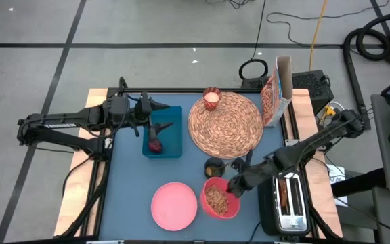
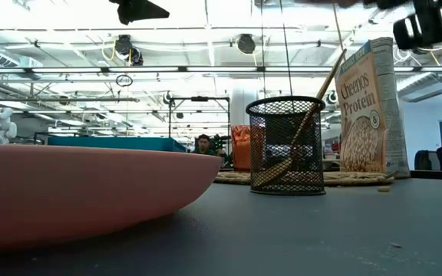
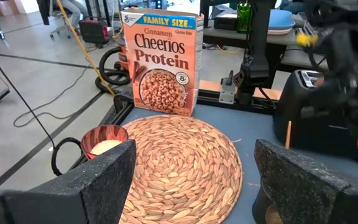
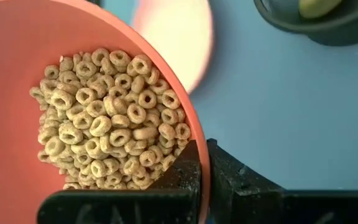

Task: Arrange a breakfast setting
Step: Put the pink bowl with cereals to the bottom right side of the brown placemat

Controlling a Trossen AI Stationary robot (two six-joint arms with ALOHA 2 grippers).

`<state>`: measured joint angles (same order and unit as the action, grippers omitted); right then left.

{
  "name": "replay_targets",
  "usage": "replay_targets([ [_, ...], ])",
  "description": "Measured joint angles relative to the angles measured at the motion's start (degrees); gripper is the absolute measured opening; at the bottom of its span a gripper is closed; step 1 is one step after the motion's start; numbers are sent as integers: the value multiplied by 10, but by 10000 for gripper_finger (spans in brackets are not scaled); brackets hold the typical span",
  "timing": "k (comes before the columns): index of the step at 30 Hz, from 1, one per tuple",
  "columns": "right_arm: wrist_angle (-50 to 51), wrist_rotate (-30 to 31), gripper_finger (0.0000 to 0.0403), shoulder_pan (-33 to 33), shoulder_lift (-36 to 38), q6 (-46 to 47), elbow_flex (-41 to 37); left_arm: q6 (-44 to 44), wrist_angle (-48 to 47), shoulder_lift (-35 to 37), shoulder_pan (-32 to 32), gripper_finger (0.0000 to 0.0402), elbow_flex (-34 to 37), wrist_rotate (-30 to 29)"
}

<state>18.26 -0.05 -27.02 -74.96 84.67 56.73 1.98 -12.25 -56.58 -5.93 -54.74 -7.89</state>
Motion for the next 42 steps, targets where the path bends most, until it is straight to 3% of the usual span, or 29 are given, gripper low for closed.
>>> replay_targets([
  [15, 40, 29, 2, 68, 113, 26, 0, 0, 0, 0, 0, 333, 0, 0],
  [25, 52, 26, 2, 117, 119, 26, 0, -3, 0, 0, 0, 333, 0, 0],
  [42, 52, 27, 2, 238, 119, -70, 0, -3, 0, 0, 0, 333, 0, 0],
])
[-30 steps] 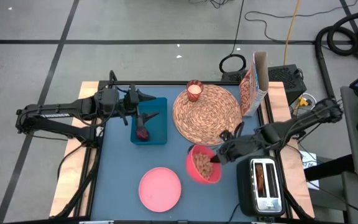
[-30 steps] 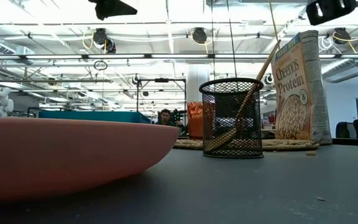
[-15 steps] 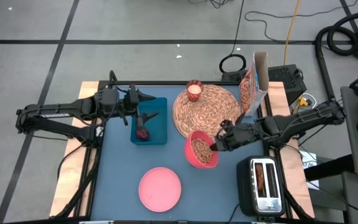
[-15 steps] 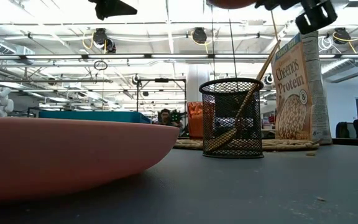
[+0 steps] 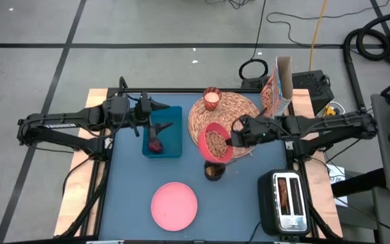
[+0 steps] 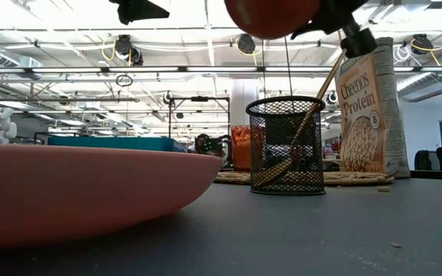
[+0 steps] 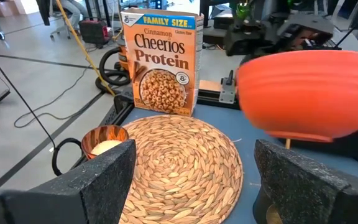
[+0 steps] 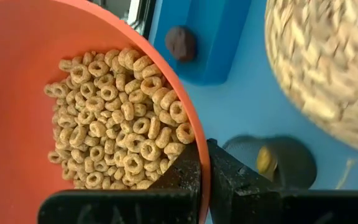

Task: Arrange a breakfast setting
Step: Put the pink bowl with cereals to the bottom right side of the brown placemat

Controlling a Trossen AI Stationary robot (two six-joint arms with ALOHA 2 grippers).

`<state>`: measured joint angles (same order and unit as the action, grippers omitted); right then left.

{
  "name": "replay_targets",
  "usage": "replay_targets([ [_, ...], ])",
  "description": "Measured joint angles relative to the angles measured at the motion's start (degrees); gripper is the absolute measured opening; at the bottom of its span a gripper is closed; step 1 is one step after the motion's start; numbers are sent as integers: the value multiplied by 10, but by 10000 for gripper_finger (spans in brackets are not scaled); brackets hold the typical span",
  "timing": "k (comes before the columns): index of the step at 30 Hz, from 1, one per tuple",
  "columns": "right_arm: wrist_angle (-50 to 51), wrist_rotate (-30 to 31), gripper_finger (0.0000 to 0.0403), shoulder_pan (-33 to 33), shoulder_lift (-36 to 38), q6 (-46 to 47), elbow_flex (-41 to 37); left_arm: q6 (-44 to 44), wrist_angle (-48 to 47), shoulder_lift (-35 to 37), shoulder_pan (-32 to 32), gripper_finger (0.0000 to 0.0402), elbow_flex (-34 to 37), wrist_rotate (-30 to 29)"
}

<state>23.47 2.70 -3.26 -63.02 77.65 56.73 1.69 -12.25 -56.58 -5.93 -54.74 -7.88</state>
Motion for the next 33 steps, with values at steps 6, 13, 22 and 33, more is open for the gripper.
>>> replay_targets([
  [6, 2, 20, 2, 30, 0, -25, 0, 0, 0, 0, 0, 333, 0, 0],
  [13, 67, 36, 2, 55, 0, -32, 0, 4, 0, 0, 0, 333, 0, 0],
  [22, 165, 52, 2, 58, -7, -8, 0, 6, 0, 0, 0, 333, 0, 0],
  [33, 280, 48, 2, 58, -38, 13, 0, 15, 0, 0, 0, 333, 0, 0],
])
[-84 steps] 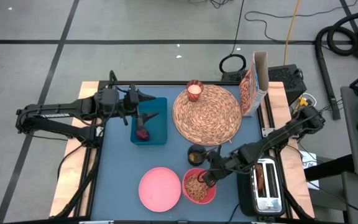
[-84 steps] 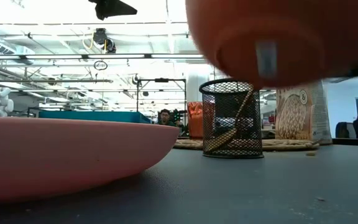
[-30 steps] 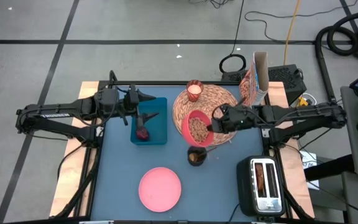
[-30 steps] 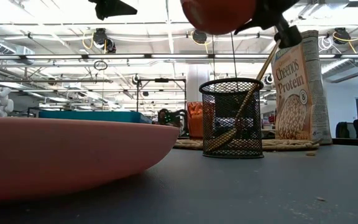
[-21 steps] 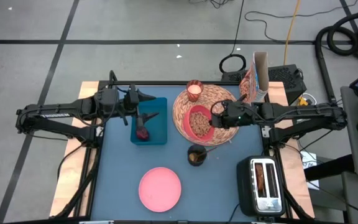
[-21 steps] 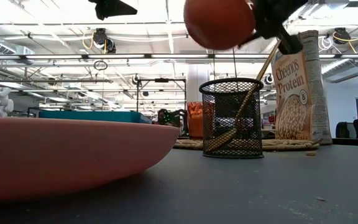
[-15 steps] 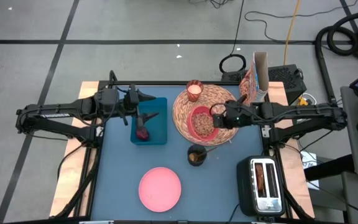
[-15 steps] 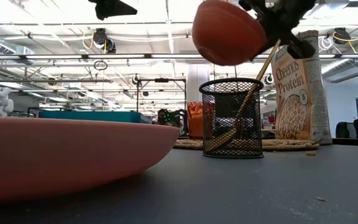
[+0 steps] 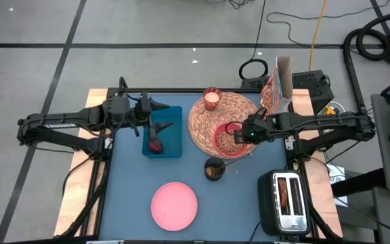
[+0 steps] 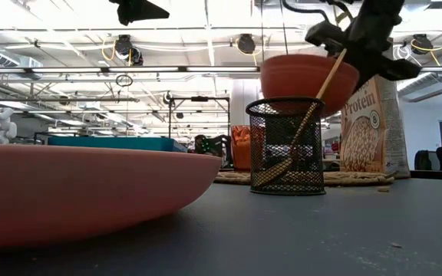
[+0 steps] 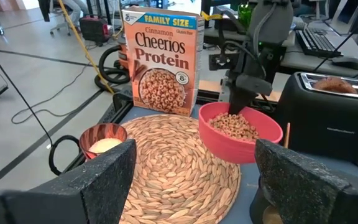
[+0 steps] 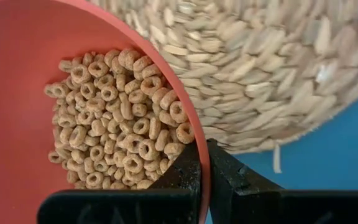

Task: Arrange a breakfast setting
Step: Put the pink bowl with cereals to the bottom right side of the brown placemat

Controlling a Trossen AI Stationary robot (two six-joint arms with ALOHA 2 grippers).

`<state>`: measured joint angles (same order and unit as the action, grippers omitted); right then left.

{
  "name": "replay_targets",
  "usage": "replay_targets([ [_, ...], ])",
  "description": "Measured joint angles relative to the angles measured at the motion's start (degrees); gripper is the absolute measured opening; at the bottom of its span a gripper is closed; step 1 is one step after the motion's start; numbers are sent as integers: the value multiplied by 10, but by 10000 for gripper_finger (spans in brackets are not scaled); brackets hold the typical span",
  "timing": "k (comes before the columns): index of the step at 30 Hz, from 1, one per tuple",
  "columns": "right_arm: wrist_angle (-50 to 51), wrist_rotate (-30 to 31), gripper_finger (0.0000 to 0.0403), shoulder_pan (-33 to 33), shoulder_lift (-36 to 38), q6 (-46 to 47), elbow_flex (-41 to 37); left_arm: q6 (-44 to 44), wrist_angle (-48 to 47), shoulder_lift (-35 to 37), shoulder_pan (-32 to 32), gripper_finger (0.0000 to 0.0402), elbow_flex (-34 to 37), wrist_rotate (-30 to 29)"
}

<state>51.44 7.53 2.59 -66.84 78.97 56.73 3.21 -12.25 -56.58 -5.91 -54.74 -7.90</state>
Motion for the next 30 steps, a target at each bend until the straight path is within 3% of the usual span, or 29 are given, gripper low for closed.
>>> replay_targets([
  [15, 101, 15, 2, 11, 0, 46, 0, 3, 0, 0, 0, 333, 0, 0],
  [30, 60, 14, 2, 46, 0, 74, -77, 3, -6, 0, 0, 333, 0, 0],
])
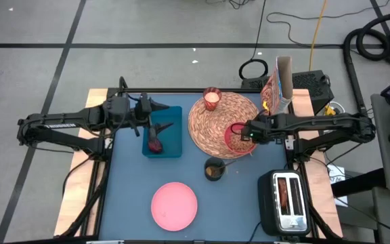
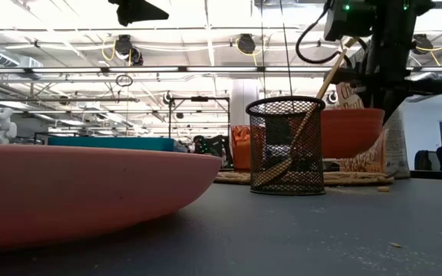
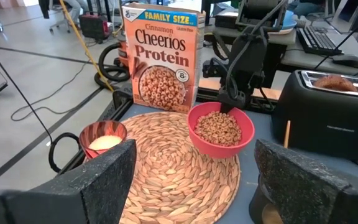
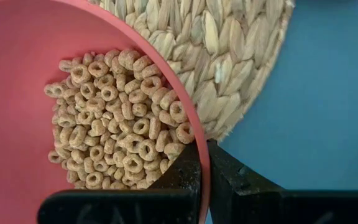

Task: Arrange a breakfast setting
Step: Put the pink bowl with cereals to the bottom right side of the brown placemat

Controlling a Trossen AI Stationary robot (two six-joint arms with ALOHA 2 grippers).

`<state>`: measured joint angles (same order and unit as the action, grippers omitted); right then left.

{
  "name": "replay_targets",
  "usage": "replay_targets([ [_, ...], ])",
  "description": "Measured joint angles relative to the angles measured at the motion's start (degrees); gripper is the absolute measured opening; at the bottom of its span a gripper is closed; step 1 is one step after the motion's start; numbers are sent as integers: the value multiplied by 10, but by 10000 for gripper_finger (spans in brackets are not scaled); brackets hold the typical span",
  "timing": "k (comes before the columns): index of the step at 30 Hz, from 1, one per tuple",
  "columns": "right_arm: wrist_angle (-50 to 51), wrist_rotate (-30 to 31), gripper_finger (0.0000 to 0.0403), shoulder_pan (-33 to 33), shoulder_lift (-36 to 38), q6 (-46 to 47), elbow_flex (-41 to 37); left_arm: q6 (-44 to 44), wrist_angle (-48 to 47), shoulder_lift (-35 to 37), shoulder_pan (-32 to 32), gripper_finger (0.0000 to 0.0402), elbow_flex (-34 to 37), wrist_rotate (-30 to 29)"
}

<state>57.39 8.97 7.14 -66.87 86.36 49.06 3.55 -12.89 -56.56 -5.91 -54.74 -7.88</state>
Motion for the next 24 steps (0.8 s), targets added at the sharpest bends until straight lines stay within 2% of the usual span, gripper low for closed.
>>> replay_targets([
  [8, -28, -2, 2, 18, 0, 15, -36, 0, -26, 0, 0, 333, 0, 0],
  [24, -30, 0, 25, 24, 0, 11, -37, -1, -28, 0, 0, 333, 0, 0],
])
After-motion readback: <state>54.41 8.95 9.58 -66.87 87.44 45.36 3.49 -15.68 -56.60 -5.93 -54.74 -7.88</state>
